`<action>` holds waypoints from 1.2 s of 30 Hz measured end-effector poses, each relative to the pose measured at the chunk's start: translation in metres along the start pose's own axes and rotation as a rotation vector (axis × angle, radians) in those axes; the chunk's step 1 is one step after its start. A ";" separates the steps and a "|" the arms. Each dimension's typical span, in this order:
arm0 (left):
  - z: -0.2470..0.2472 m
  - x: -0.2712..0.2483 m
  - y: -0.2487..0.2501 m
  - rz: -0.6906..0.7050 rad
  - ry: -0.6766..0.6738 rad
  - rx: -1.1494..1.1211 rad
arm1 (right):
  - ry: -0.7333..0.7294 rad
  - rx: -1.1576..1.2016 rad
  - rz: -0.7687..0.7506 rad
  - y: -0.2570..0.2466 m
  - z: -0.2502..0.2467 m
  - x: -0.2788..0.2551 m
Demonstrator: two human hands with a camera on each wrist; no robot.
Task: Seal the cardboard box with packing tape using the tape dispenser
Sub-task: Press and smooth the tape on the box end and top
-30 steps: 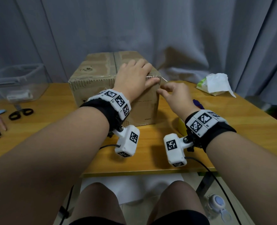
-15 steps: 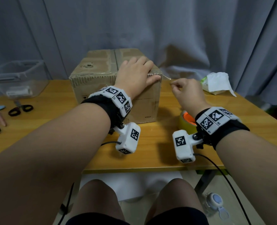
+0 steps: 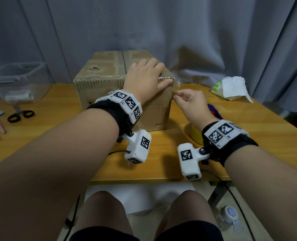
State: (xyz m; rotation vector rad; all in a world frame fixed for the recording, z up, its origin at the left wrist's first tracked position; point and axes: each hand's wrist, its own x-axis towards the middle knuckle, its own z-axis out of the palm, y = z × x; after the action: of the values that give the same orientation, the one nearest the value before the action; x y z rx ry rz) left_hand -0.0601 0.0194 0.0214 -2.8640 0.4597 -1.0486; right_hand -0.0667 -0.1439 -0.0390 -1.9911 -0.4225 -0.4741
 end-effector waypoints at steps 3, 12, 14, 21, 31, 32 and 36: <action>0.000 0.002 0.004 -0.031 -0.003 -0.030 | -0.020 0.202 0.039 -0.012 -0.018 0.014; -0.006 0.013 0.008 -0.019 -0.075 -0.031 | -0.227 -0.286 -0.255 -0.035 -0.040 0.035; -0.011 0.014 -0.007 0.059 -0.107 -0.108 | -0.242 -0.389 -0.309 -0.034 -0.042 0.037; -0.014 -0.010 -0.041 0.073 -0.170 0.080 | -0.261 -0.713 -0.412 -0.043 -0.041 0.049; -0.006 -0.012 -0.037 0.052 -0.129 0.113 | -0.076 -0.089 -0.142 -0.034 -0.021 0.042; -0.005 -0.012 -0.037 0.048 -0.126 0.114 | -0.069 0.044 -0.078 -0.031 -0.018 0.043; -0.002 -0.012 -0.038 0.036 -0.115 0.135 | -0.135 0.411 0.163 -0.016 -0.004 0.042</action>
State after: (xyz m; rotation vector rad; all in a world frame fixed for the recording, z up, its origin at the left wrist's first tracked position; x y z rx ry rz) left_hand -0.0607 0.0591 0.0213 -2.7675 0.4141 -0.8678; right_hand -0.0393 -0.1363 -0.0044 -1.6446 -0.4011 -0.1354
